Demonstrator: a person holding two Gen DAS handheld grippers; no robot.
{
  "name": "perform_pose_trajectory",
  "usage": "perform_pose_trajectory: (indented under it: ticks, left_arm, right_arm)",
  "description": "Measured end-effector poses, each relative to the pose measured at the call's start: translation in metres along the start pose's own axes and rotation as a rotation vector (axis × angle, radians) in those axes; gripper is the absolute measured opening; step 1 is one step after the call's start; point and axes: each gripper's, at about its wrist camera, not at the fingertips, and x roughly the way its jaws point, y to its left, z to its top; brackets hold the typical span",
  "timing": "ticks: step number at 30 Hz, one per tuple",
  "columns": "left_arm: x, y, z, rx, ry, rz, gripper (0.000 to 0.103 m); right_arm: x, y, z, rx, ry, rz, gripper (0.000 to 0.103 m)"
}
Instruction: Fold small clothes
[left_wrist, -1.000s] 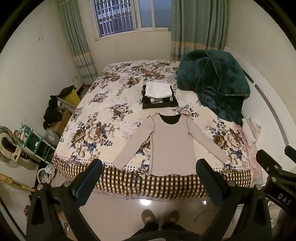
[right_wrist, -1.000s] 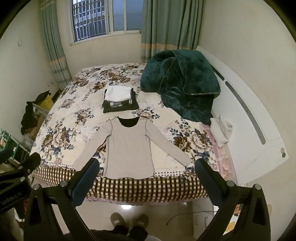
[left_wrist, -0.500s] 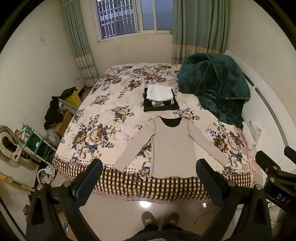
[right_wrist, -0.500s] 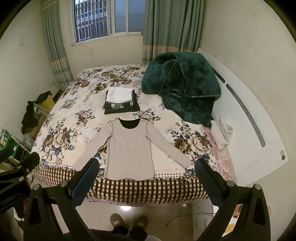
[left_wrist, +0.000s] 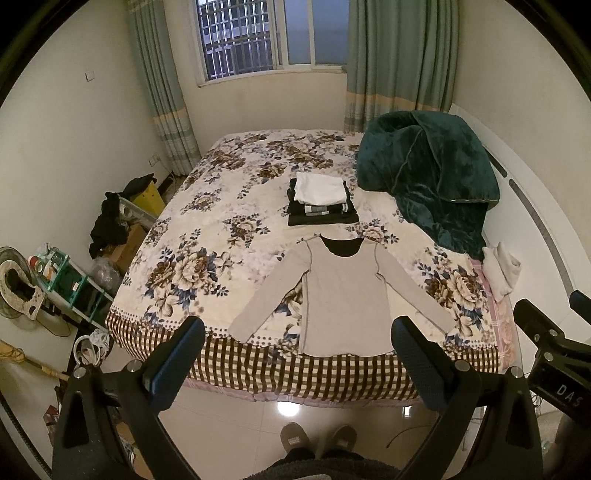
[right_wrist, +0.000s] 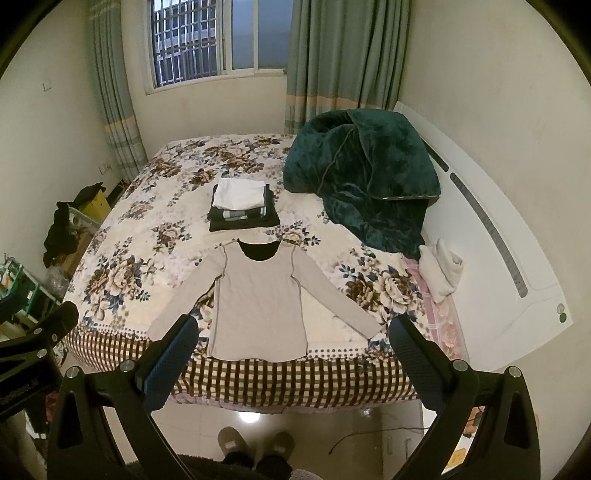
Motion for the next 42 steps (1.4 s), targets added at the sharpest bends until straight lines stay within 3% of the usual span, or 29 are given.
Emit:
perform_pose_trajectory:
  ticks: [10, 21, 28, 42]
  left_arm:
    - [-0.003, -0.001, 0.001, -0.001, -0.007, -0.001, 0.103]
    - [-0.004, -0.001, 0.001, -0.003, -0.011, 0.0, 0.103]
    - [-0.004, -0.001, -0.001, -0.003, -0.013, -0.002, 0.103]
    - [-0.006, -0.004, 0.001, -0.003, -0.016, -0.003, 0.103]
  right_arm:
    - [-0.022, 0.002, 0.027, -0.002, -0.008, 0.003, 0.103]
    - [-0.02, 0.0, 0.016, -0.001, -0.015, 0.003, 0.103]
    - [-0.037, 0.003, 0.045, -0.007, -0.017, 0.01, 0.103]
    - [-0.038, 0.002, 0.035, -0.006, -0.025, 0.008, 0.103]
